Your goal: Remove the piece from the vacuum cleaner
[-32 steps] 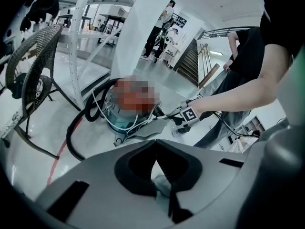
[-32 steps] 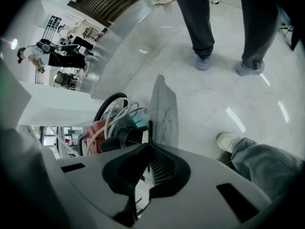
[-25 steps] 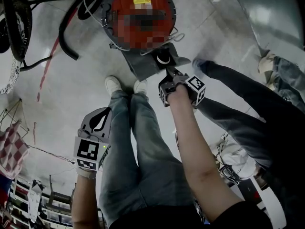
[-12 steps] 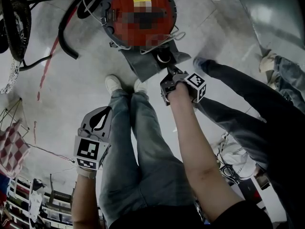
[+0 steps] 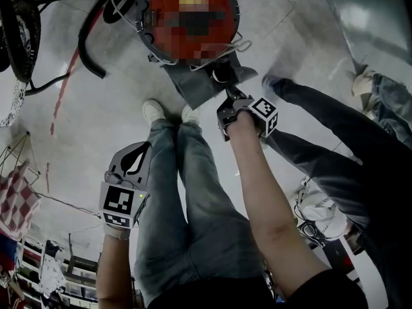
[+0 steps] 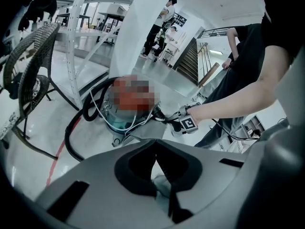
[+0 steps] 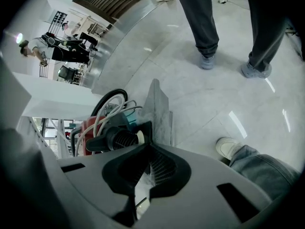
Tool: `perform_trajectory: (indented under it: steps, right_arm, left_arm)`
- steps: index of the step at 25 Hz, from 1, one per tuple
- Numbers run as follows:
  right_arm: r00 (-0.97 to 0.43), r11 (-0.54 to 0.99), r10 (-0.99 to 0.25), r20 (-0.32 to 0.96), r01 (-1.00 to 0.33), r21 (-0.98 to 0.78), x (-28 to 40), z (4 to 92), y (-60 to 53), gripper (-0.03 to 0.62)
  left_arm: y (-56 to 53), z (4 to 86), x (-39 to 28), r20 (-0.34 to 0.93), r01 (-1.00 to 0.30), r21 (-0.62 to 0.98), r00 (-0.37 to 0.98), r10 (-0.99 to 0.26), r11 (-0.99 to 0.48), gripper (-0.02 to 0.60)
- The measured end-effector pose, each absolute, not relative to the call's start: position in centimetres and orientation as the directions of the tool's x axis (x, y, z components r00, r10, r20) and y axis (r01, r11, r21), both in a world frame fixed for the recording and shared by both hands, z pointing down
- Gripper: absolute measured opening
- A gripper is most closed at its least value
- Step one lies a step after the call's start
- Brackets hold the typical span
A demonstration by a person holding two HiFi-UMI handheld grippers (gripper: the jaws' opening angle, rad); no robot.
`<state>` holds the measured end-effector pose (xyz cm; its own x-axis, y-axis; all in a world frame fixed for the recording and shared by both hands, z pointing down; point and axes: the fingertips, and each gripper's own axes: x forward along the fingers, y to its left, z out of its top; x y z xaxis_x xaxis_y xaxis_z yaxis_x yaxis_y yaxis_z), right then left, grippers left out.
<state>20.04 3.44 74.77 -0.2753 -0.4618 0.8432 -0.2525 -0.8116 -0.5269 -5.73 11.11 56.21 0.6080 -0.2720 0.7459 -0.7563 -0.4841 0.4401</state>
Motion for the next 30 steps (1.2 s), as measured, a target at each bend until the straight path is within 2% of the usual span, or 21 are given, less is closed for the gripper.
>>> perform_trajectory:
  steps: [12,18,30]
  right_arm:
    - [-0.267,-0.803,-0.447,0.854,-0.301,-0.514,21.0,76.6,4.0,0.032]
    - [-0.263,-0.773,-0.445,0.856,-0.370,-0.515,22.0,76.7,4.1,0.032]
    - [-0.315,-0.669,-0.475,0.822,-0.477,-0.570,23.6,71.5,6.3,0.034]
  left_arm:
    - [11.5,56.3,-5.7,0.746,-0.752,0.441,0.610,-0.266,-0.490,0.018]
    - [11.9,56.9,-6.0,0.751,-0.751,0.440,0.608,-0.256,-0.492,0.018]
    - [11.8,55.2,-3.7,0.727,-0.728,0.442,0.633,-0.265,-0.524,0.018]
